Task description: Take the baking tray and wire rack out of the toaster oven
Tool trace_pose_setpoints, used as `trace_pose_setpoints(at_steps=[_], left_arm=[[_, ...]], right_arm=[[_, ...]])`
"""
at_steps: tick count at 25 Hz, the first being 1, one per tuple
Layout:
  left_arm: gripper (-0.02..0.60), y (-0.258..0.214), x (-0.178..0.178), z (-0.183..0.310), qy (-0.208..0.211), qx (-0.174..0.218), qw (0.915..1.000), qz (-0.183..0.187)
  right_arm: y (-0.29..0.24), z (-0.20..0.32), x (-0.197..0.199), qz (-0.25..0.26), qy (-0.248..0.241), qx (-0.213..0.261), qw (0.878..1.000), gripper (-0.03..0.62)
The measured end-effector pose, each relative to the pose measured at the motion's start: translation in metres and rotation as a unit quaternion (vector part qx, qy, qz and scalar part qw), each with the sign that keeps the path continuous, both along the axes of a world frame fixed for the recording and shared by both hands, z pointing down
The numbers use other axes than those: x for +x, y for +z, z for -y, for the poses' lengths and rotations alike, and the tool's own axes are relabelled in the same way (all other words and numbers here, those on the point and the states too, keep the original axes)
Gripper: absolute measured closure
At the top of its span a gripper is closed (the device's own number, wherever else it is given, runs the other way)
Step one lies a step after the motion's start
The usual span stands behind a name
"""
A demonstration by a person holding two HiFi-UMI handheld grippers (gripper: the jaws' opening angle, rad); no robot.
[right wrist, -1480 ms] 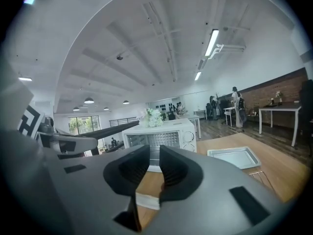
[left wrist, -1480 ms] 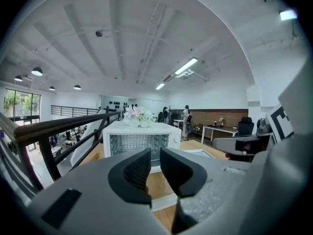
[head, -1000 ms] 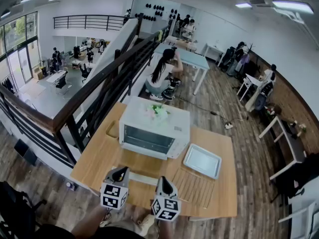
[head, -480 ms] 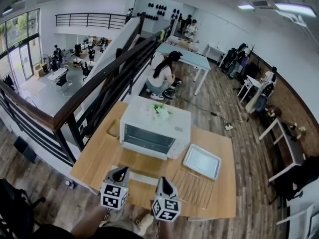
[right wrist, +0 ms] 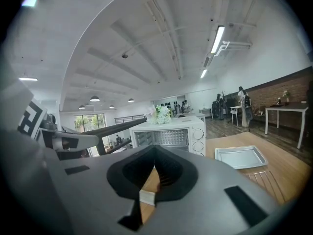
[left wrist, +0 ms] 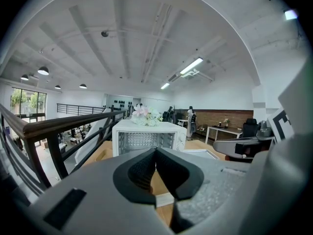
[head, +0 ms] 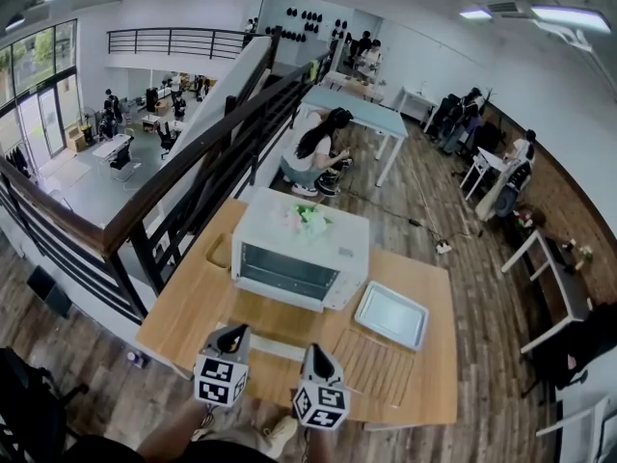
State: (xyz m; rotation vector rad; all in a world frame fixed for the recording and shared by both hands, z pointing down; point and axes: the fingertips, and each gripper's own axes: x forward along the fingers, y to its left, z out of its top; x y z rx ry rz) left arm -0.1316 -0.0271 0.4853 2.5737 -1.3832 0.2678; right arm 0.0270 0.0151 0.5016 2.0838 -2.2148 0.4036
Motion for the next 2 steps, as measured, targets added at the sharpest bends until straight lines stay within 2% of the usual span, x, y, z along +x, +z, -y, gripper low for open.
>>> trace_pose_setpoints(at_steps=[2], left_arm=[[0.577, 0.0005, 0.0003, 0.0010, -0.001, -0.001, 1.0000, 0.000]], right_arm=[[-0.0014, 0.0008, 0.0003, 0.000, -0.001, 0.000, 1.000, 0.594]])
